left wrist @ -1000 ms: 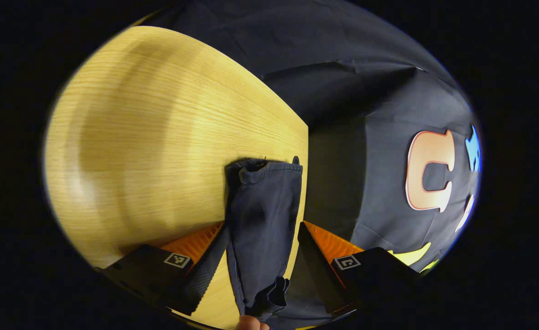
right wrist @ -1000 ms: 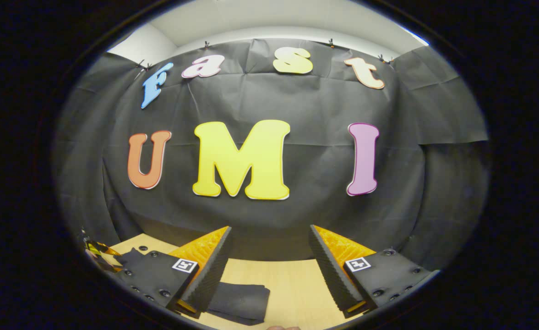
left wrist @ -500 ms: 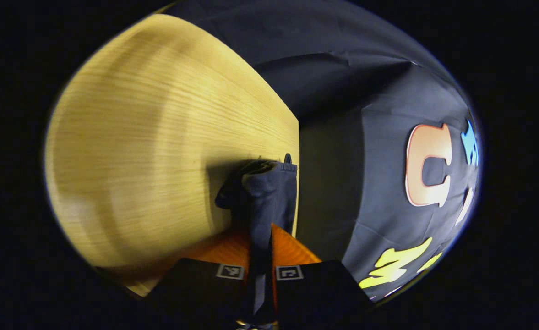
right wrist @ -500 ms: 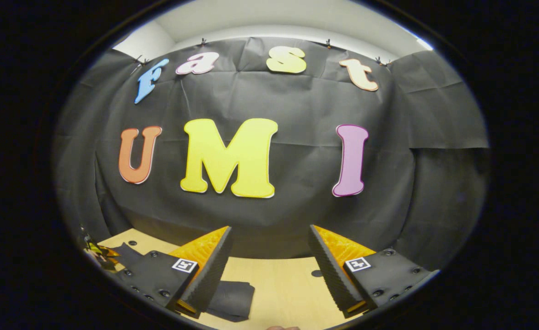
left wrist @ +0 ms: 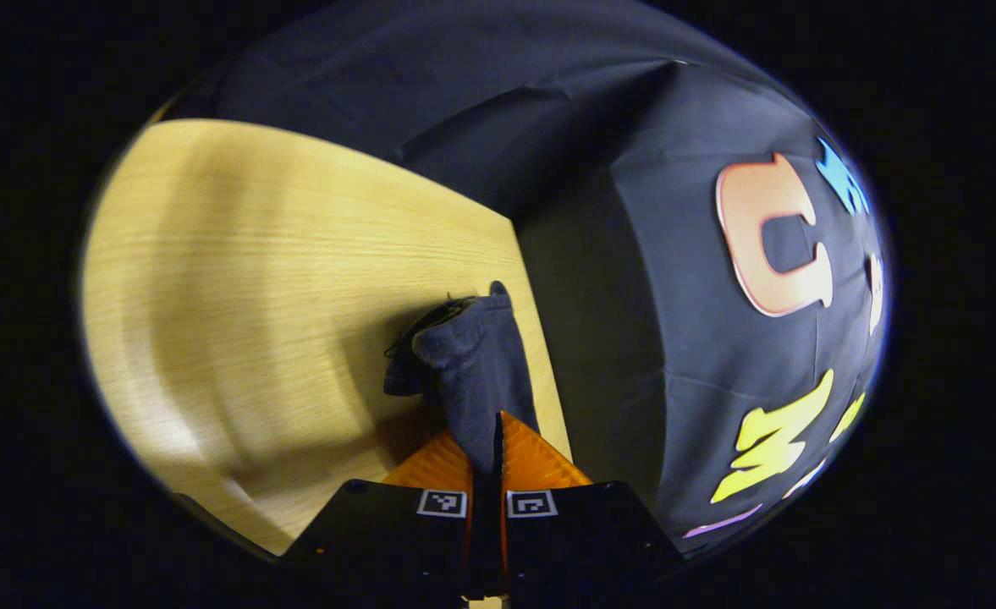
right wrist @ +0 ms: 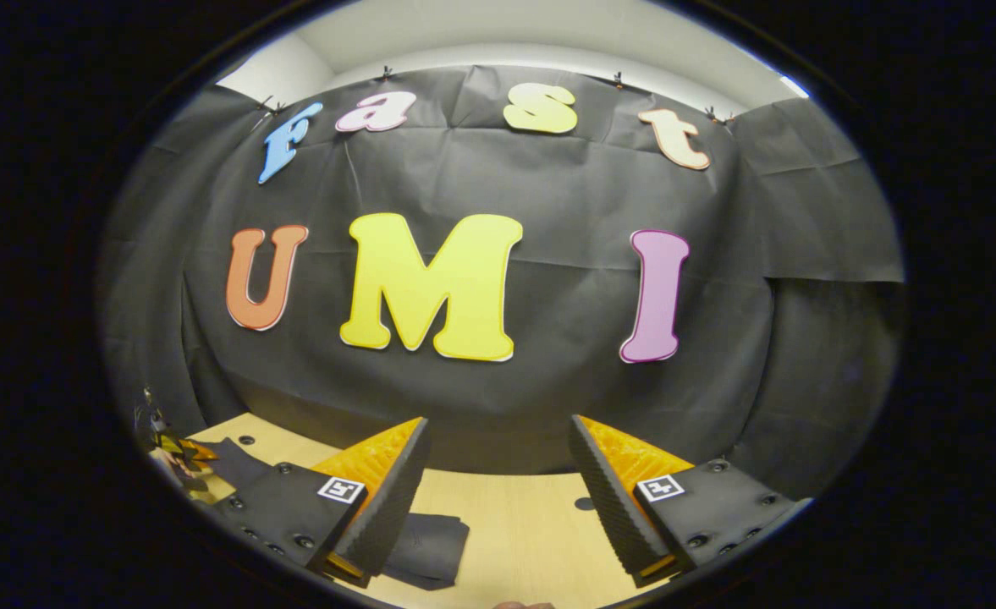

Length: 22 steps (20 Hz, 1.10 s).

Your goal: Grasp the waist and the cuffs of the jeans and fold them to make the two legs overlap; first hold the waist and fold one-third of the jeans toward the cuffs, then hold the cuffs and fold the remaining one-third in the same direction to finish folding.

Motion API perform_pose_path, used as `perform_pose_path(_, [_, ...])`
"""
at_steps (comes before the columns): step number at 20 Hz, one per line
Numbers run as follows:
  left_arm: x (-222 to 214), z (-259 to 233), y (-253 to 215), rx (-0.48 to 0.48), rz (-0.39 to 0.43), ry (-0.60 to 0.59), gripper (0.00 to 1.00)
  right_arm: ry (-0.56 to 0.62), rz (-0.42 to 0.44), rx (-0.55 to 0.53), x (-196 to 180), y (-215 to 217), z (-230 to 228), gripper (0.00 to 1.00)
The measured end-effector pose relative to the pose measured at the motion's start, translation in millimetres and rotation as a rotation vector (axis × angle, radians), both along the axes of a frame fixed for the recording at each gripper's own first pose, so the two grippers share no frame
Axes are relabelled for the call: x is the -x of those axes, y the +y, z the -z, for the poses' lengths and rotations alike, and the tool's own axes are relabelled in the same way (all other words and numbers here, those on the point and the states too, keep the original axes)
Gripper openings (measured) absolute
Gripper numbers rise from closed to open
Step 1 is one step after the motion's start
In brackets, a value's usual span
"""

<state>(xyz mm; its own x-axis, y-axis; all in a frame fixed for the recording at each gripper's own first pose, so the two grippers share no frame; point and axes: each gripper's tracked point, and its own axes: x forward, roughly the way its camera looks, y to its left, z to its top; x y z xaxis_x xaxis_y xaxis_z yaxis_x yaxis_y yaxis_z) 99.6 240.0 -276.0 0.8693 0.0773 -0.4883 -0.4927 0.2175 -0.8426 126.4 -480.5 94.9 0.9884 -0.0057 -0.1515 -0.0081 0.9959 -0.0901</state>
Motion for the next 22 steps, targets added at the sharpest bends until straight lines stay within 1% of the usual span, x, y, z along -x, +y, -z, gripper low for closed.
perform_pose_path(3, [-6, -24, -9, -0.110, 0.046, -0.001, 0.04, -0.001, -0.004, -0.011, 2, 0, 0, 0.99])
perform_pose_path(5, [-10, -40, -17, -0.226, 0.090, 0.015, 0.04, 0.007, -0.007, -0.015, 6, -2, 3, 0.98])
perform_pose_path(6, [-14, -51, -22, -0.274, 0.110, 0.000, 0.04, 0.009, -0.011, -0.016, 7, -2, 5, 0.98])
perform_pose_path(9, [-19, -88, -46, -0.408, 0.172, -0.029, 0.03, 0.012, -0.019, -0.015, 11, -4, 6, 0.98])
perform_pose_path(12, [-37, -118, -82, -0.553, 0.249, -0.068, 0.03, 0.012, -0.016, -0.018, 15, -13, 8, 0.98])
perform_pose_path(13, [-39, -126, -96, -0.603, 0.270, -0.079, 0.03, 0.014, -0.014, -0.021, 18, -17, 8, 0.98])
perform_pose_path(14, [-41, -134, -108, -0.662, 0.292, -0.087, 0.04, 0.018, -0.010, -0.026, 21, -21, 9, 1.00])
perform_pose_path(15, [-49, -147, -130, -0.712, 0.325, -0.101, 0.04, 0.019, -0.004, -0.030, 23, -27, 9, 1.00])
perform_pose_path(17, [-61, -162, -169, -0.783, 0.389, -0.132, 0.03, 0.019, 0.008, -0.035, 27, -38, 11, 1.00])
perform_pose_path(19, [-67, -170, -204, -0.808, 0.435, -0.157, 0.03, 0.020, 0.022, -0.038, 31, -51, 12, 1.00])
perform_pose_path(21, [-70, -169, -249, -0.832, 0.510, -0.174, 0.03, 0.017, 0.046, -0.050, 36, -66, 12, 1.00])
perform_pose_path(22, [-69, -164, -269, -0.855, 0.550, -0.176, 0.03, 0.016, 0.058, -0.058, 39, -74, 13, 0.98])
